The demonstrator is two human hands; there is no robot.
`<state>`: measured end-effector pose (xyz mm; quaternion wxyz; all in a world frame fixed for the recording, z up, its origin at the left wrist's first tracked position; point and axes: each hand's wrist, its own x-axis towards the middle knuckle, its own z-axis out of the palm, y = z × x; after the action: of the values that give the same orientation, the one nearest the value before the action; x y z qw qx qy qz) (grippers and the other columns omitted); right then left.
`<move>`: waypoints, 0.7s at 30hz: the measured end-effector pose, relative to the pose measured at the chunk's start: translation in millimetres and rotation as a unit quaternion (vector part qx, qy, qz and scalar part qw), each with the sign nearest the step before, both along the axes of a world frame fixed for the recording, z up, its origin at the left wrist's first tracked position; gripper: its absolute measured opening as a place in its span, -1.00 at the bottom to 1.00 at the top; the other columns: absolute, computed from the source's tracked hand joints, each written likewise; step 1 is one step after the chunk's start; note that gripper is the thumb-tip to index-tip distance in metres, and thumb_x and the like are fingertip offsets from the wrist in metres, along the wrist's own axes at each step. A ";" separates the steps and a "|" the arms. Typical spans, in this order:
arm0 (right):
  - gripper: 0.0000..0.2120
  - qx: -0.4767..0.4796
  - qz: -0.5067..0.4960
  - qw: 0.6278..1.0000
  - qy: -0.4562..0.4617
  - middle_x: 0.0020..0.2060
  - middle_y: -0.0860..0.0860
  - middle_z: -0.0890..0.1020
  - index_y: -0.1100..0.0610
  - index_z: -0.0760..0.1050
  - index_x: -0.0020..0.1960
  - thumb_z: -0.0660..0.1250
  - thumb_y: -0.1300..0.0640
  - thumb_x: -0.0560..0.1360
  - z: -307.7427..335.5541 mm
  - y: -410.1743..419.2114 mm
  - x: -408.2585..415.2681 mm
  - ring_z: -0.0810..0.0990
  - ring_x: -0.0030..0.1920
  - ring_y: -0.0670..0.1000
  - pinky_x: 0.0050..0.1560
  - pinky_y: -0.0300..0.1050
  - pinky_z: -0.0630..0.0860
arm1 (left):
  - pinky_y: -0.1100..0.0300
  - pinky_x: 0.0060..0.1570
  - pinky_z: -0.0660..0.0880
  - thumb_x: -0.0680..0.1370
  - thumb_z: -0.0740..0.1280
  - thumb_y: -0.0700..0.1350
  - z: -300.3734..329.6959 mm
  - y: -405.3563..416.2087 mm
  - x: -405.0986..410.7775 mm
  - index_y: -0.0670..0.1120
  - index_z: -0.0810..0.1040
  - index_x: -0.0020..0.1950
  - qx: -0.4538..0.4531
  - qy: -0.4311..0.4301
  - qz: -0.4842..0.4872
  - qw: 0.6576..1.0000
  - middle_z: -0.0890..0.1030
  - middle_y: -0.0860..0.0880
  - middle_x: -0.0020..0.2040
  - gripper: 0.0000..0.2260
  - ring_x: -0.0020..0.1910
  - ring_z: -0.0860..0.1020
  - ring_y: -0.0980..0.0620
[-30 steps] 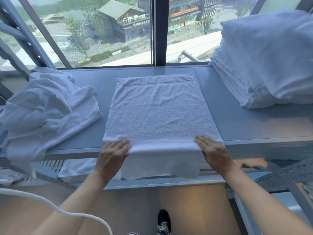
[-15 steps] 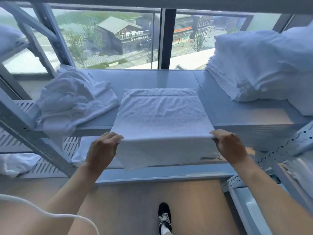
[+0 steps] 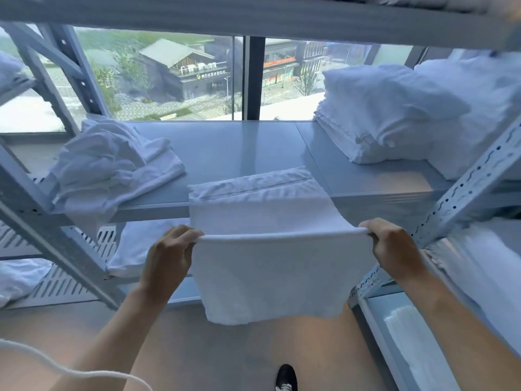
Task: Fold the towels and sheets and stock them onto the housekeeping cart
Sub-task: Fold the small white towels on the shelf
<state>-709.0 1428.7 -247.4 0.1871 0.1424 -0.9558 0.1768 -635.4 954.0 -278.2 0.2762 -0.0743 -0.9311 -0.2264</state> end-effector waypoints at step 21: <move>-0.72 -0.020 -0.050 0.998 -0.011 -0.14 0.13 0.71 0.21 0.69 0.02 0.42 0.50 0.42 -27.9 178.1 -36.5 0.68 -0.16 0.22 -0.16 -0.13 0.46 | 0.04 -0.19 0.57 0.45 0.40 -0.41 -6.3 173.6 -91.2 -0.15 0.72 -0.02 -0.030 -0.045 -0.043 0.998 0.69 -0.07 -0.10 -0.77 -0.14 0.66 -0.18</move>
<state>-745.5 1606.8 -275.3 0.1881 0.0883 -0.9601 0.1874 -726.6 1127.6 -284.5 0.2215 -0.1126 -0.9449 -0.2131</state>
